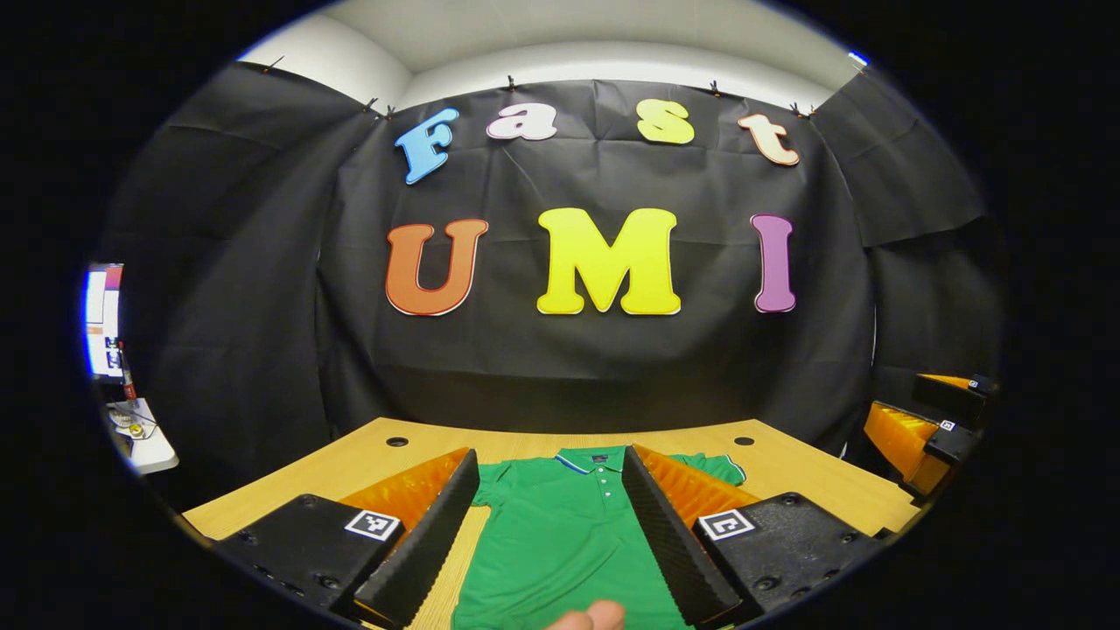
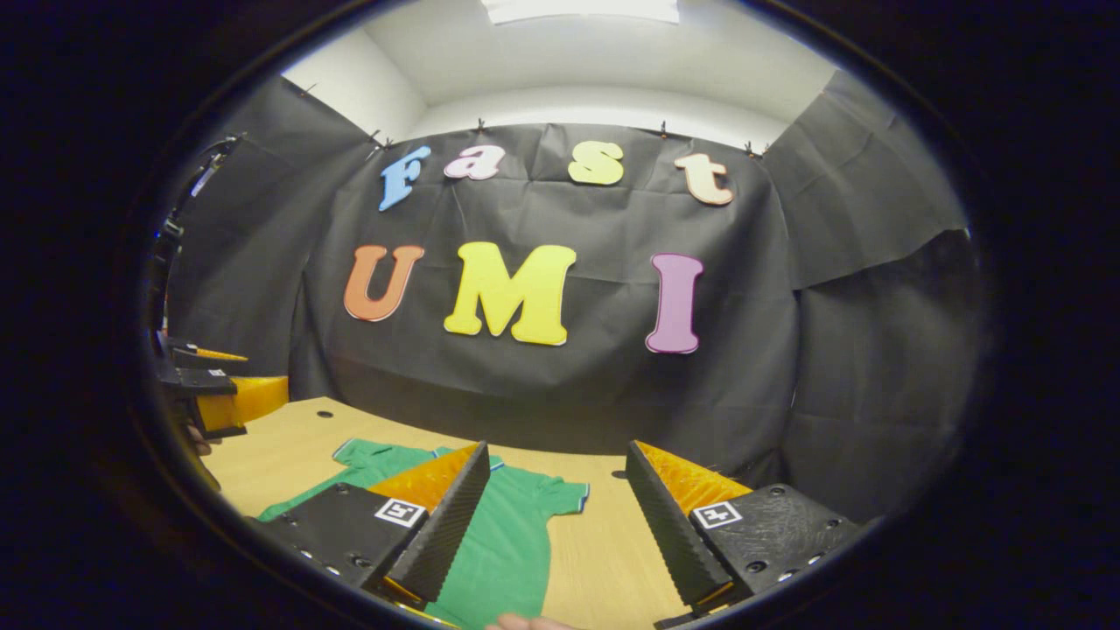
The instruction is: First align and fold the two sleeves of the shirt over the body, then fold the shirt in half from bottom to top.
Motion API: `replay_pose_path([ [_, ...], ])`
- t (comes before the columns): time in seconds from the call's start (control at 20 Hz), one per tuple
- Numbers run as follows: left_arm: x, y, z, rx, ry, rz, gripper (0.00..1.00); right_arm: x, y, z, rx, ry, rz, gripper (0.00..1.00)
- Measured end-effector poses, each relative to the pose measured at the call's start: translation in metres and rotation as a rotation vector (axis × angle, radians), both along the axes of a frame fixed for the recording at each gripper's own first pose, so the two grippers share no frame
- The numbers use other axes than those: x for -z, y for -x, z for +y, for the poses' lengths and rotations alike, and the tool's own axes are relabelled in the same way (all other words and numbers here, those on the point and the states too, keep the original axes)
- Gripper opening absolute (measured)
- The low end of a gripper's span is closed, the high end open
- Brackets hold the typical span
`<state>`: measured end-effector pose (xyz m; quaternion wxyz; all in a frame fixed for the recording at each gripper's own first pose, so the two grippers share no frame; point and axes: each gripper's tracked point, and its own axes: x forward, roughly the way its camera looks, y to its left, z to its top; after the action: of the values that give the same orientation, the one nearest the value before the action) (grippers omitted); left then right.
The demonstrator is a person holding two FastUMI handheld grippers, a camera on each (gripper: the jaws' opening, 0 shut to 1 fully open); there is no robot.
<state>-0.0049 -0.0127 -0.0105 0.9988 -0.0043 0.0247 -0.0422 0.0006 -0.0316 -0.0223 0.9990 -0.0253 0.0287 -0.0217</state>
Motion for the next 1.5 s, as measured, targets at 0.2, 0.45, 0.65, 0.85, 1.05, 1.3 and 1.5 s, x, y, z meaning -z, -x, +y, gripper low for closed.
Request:
replay_pose_path([
  [0.2,0.004,-0.001,-0.005,0.013,-0.022,0.004,1.0,0.017,-0.027,-0.004,0.018,-0.019,0.064,0.93],
  [0.45,0.01,-0.005,-0.009,0.013,-0.038,0.02,1.0,0.054,-0.102,-0.008,0.048,-0.05,0.188,0.95],
  [0.65,0.012,-0.008,-0.004,0.001,-0.053,0.019,0.96,0.106,-0.178,-0.036,0.125,-0.003,0.304,0.95],
  [0.85,0.017,-0.013,0.001,-0.012,-0.04,0.032,1.0,0.162,-0.238,-0.062,0.182,0.089,0.406,0.94],
  [1.05,0.026,-0.018,0.0,-0.015,-0.033,0.06,1.0,0.207,-0.272,-0.064,0.184,0.031,0.511,0.95],
  [1.3,0.029,-0.022,0.002,-0.032,-0.045,0.069,1.0,0.246,-0.294,-0.064,0.175,-0.011,0.636,0.96],
  [1.5,0.028,-0.021,0.002,-0.034,-0.051,0.061,1.0,0.264,-0.297,-0.063,0.177,-0.086,0.716,0.96],
])
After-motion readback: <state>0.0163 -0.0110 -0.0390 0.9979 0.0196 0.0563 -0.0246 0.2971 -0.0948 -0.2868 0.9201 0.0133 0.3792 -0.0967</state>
